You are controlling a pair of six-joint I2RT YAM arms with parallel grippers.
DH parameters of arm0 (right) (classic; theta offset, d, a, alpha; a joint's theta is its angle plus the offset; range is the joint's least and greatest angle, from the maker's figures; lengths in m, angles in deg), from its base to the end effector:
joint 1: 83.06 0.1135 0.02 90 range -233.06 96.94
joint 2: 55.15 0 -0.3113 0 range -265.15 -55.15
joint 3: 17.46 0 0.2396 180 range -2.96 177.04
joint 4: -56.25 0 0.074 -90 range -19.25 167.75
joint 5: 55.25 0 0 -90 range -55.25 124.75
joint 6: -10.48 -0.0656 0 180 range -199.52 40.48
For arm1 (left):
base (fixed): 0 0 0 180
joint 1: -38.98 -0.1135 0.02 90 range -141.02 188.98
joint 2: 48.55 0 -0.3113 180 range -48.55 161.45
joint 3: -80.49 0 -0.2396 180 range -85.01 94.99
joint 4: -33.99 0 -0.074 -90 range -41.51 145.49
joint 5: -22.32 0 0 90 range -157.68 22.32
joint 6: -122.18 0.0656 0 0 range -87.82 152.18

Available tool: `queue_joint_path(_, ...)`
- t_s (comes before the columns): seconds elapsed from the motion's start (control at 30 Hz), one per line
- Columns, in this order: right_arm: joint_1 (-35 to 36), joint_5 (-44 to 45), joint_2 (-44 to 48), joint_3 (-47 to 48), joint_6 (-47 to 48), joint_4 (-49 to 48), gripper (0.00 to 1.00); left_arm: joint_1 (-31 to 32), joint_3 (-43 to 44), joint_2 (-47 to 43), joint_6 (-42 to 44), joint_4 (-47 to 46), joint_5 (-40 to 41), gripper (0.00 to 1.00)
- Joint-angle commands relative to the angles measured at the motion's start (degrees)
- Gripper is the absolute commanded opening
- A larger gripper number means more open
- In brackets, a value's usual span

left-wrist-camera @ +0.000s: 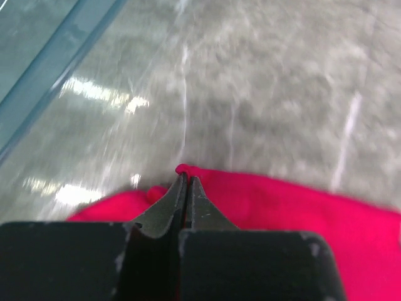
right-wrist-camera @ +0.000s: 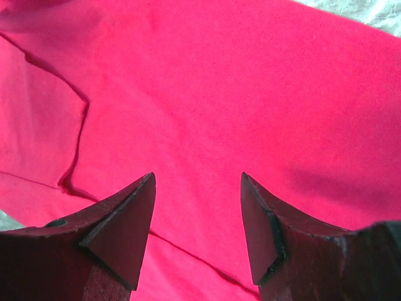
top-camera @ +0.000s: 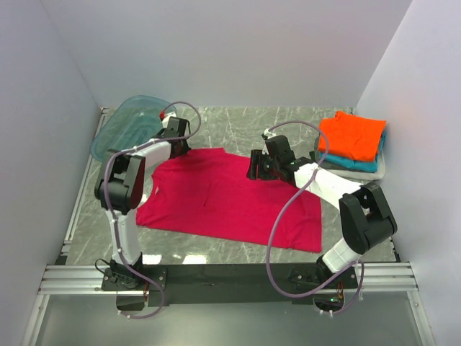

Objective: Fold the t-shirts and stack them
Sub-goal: Fold the tshirt

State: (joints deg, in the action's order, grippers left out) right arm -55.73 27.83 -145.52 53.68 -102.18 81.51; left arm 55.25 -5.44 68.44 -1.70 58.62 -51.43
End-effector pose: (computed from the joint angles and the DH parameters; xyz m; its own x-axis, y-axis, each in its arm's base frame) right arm 0.3051 0.1666 0.2484 -0.7795 0.0277 -0.6258 -0.2512 0.9014 0.3528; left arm 0.4606 -0.1153 0.1965 -0.6369 -0.3716 -0.6754 -0.3221 0.9243 -0.2048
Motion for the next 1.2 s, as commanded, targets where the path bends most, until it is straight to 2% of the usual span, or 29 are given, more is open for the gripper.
queue_joint_path(0.0,-0.35,0.50,-0.16,0.22,0.33,-0.39,0.63,1.74,-6.07,-9.75,2.06,-9.86,-1.75,0.01)
queue_joint_path(0.07,-0.44,0.76,0.02,0.31,0.59,-0.13,0.63,3.32,-12.31,-14.58,2.95,-16.07,-0.79,0.00)
queue_joint_path(0.23,-0.35,0.50,0.28,0.14,0.68,-0.13,0.63,7.89,-24.44,-23.38,5.85,-23.66,2.90,0.01)
queue_joint_path(0.4,-0.26,-0.20,0.89,-0.57,0.16,-0.48,0.63,10.27,-27.44,-24.35,3.22,-18.05,5.45,0.01)
queue_joint_path(0.67,-0.44,0.50,2.56,-1.80,0.59,-0.48,0.63,18.70,-37.11,-29.09,0.41,-13.48,5.81,0.02)
queue_joint_path(0.77,-0.26,0.24,2.65,-2.15,0.42,-0.92,0.63,20.20,-38.61,-32.43,-0.39,-11.90,4.67,0.16)
queue_joint_path(0.8,-0.35,0.06,2.57,-2.15,0.42,-1.01,0.63,20.29,-38.61,-34.18,-0.65,-11.45,4.93,0.29)
queue_joint_path(0.9,-0.44,-0.03,2.56,-2.41,0.42,-1.18,0.63,20.20,-35.99,-35.86,-0.39,-8.48,6.68,0.42)
queue_joint_path(1.07,-0.35,0.33,3.09,-2.85,0.77,-1.10,0.63,20.03,-30.01,-33.76,1.45,-8.28,9.06,0.53)
queue_joint_path(1.17,-0.35,0.33,3.97,-3.55,0.77,-1.01,0.63,19.06,-25.71,-28.85,5.31,-9.69,7.67,0.57)
